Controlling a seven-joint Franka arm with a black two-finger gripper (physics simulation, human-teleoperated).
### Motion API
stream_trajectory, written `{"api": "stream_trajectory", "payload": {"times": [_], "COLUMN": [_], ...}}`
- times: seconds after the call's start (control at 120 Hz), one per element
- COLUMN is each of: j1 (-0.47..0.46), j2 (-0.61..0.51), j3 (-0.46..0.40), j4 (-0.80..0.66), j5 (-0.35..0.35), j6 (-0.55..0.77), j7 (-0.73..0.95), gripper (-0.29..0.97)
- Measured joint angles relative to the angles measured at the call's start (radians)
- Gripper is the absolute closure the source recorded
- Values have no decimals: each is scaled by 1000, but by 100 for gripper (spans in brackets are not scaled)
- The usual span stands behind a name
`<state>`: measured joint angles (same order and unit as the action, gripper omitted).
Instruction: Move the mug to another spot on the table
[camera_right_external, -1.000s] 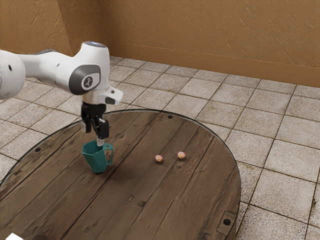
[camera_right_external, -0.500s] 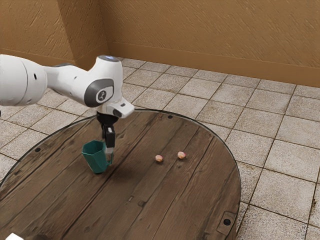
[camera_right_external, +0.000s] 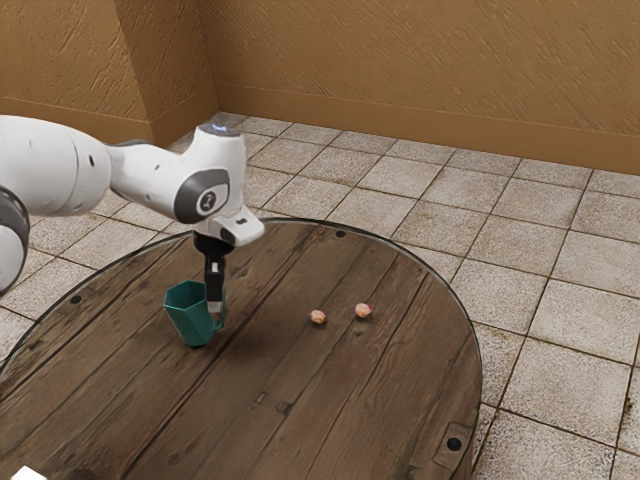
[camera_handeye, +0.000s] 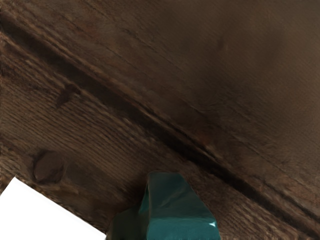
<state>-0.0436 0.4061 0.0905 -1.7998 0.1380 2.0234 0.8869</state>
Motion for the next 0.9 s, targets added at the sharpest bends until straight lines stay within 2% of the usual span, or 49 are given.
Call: {"api": "stream_trajectory", "payload": {"times": [0.9], "j1": [10], "j2": [52], "j3": [0], "j4": [-12], "j5": [-7], "j6": [96], "j7": [119], "gripper": [2]}}
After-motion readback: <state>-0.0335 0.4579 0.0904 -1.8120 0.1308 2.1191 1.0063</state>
